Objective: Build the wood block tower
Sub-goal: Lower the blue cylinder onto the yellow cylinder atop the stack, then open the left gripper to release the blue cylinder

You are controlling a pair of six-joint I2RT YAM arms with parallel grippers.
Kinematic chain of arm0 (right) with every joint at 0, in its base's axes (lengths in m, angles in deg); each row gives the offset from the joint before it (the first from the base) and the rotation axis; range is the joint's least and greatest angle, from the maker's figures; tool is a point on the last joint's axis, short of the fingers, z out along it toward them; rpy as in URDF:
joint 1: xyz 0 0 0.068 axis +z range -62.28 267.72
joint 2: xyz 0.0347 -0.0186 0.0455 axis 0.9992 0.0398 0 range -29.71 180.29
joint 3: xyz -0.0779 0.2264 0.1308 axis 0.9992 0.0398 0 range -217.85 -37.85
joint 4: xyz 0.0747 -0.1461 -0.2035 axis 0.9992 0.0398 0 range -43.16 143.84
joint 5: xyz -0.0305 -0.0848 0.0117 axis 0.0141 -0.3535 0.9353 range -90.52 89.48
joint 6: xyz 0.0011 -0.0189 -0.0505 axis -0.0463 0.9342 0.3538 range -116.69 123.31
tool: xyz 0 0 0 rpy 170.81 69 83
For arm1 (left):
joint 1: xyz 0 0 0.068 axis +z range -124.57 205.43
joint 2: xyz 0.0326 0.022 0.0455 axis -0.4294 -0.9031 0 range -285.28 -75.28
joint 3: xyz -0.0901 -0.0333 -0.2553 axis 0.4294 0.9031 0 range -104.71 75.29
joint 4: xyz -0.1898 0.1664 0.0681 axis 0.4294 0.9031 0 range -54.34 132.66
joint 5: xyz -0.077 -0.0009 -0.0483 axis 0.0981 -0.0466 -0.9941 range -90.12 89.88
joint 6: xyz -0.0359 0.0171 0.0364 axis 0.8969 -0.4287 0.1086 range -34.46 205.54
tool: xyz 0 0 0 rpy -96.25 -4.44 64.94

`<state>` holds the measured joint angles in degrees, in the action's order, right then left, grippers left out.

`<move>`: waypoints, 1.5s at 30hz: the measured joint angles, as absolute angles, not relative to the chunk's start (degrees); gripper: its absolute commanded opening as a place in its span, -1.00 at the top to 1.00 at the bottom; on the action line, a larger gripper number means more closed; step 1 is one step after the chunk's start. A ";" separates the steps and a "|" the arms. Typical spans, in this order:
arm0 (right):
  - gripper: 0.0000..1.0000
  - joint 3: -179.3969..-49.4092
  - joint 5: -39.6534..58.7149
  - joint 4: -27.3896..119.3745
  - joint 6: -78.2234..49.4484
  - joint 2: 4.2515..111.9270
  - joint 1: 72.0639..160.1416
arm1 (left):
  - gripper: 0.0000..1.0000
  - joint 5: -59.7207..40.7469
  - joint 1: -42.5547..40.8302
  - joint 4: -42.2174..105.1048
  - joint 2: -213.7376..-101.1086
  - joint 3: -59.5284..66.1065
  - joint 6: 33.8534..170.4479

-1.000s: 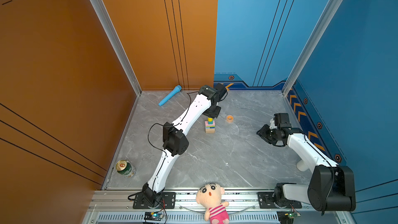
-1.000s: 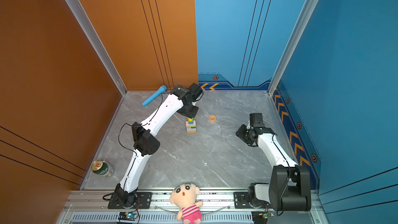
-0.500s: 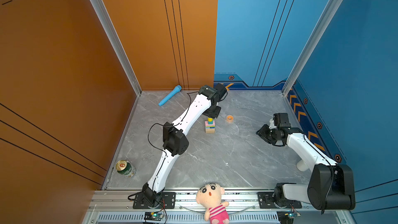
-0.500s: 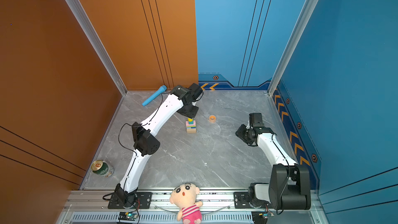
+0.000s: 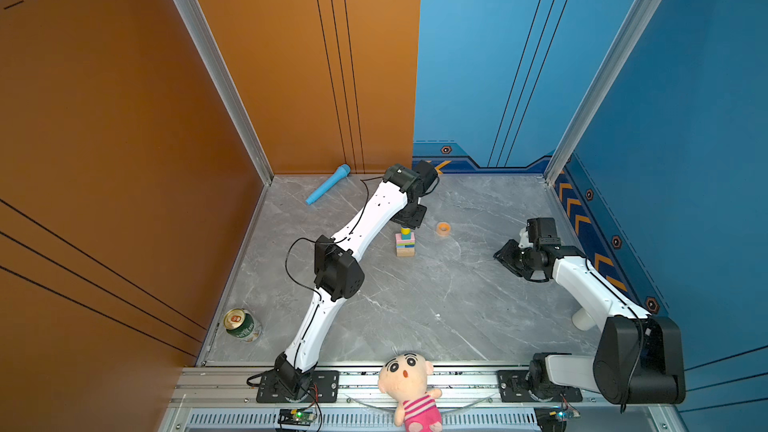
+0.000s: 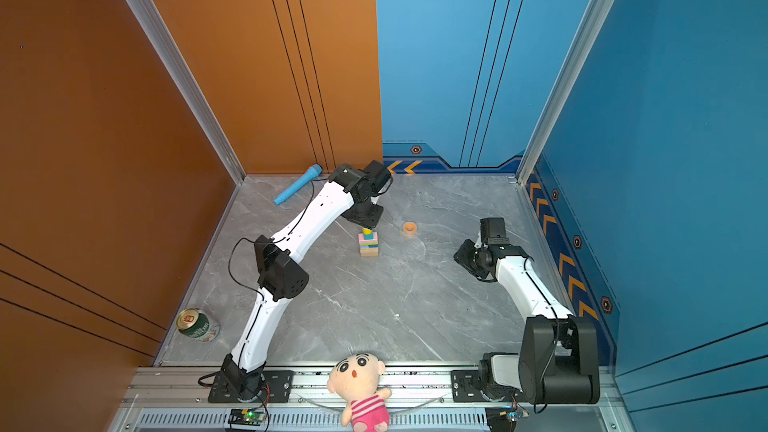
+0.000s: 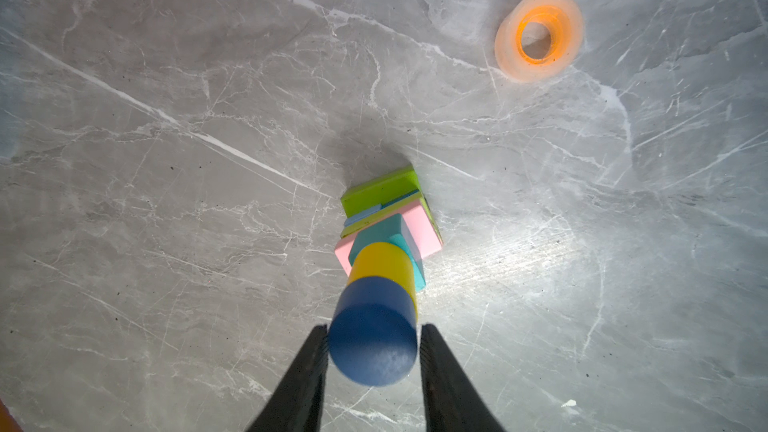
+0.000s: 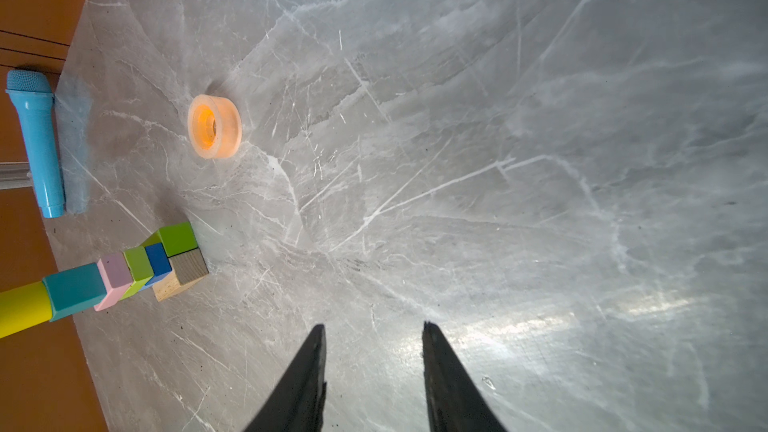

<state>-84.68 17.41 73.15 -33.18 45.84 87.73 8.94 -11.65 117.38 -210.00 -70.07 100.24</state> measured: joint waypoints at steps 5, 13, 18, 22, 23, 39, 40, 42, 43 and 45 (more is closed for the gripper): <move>0.20 -84.68 17.41 73.15 -33.18 45.84 87.73 | 0.11 8.86 -11.65 117.38 -210.00 -70.07 100.42; 0.20 -84.68 17.41 73.15 -33.18 45.84 87.73 | -0.08 8.88 -11.65 117.38 -210.00 -70.07 100.42; 0.20 -84.68 17.41 73.17 -33.18 45.84 87.73 | -0.27 8.86 -11.65 117.38 -210.00 -70.07 100.46; 0.18 -84.68 17.39 73.17 -33.18 45.84 87.73 | -0.40 8.83 -11.65 117.38 -210.00 -70.07 100.48; 0.17 -84.68 17.28 73.17 -33.18 45.84 87.73 | -0.42 8.81 -11.65 117.38 -209.97 -70.07 100.44; -0.17 -86.19 16.87 74.76 -32.96 42.01 87.67 | -0.82 8.55 -11.63 117.35 -203.37 -70.09 98.39; -0.25 -86.36 16.82 74.81 -33.00 42.01 87.67 | -0.82 8.42 -11.59 117.35 -202.85 -70.09 98.34; -0.37 -86.58 16.78 74.90 -32.87 41.92 87.67 | -0.84 8.27 -11.59 117.31 -202.08 -70.07 98.10; -0.45 -86.62 16.80 75.05 -32.94 41.84 87.67 | -0.84 8.20 -11.59 117.29 -201.80 -70.00 97.93; -0.56 -86.76 16.76 75.38 -32.76 41.60 87.67 | -0.85 7.85 -11.59 116.87 -201.14 -69.46 97.53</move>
